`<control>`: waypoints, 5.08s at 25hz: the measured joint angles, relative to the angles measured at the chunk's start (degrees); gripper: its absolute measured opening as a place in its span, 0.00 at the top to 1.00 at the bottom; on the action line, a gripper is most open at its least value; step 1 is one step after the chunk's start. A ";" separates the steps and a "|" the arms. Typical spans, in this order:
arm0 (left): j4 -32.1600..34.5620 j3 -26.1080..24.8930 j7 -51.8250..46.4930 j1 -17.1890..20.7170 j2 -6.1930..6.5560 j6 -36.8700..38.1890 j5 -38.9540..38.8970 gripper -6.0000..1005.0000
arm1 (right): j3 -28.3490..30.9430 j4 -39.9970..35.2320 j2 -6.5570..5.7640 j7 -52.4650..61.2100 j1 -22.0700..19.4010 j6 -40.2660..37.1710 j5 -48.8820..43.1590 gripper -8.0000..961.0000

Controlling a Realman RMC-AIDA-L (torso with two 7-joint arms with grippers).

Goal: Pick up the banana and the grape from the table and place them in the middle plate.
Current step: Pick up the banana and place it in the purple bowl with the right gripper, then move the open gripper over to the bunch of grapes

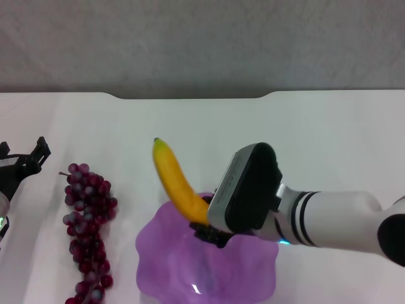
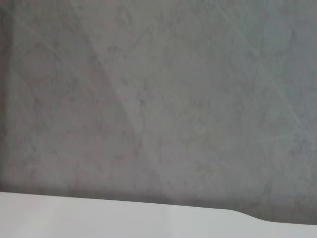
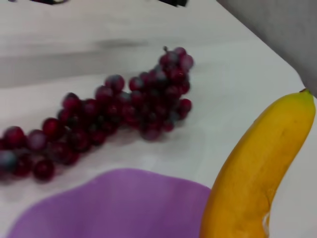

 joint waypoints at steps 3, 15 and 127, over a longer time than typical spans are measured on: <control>-0.04 0.13 0.00 -0.02 0.00 0.00 -0.02 0.18 | -1.26 2.45 0.00 -0.04 -0.06 0.21 1.06 0.45; 0.03 0.24 0.00 -0.25 -0.08 0.00 0.07 0.18 | 10.08 6.36 -0.15 0.52 0.61 21.26 8.45 0.45; 74.66 -36.85 26.86 15.50 0.57 -88.78 25.98 0.18 | -19.41 -48.11 0.32 20.19 -5.07 -79.28 15.14 0.08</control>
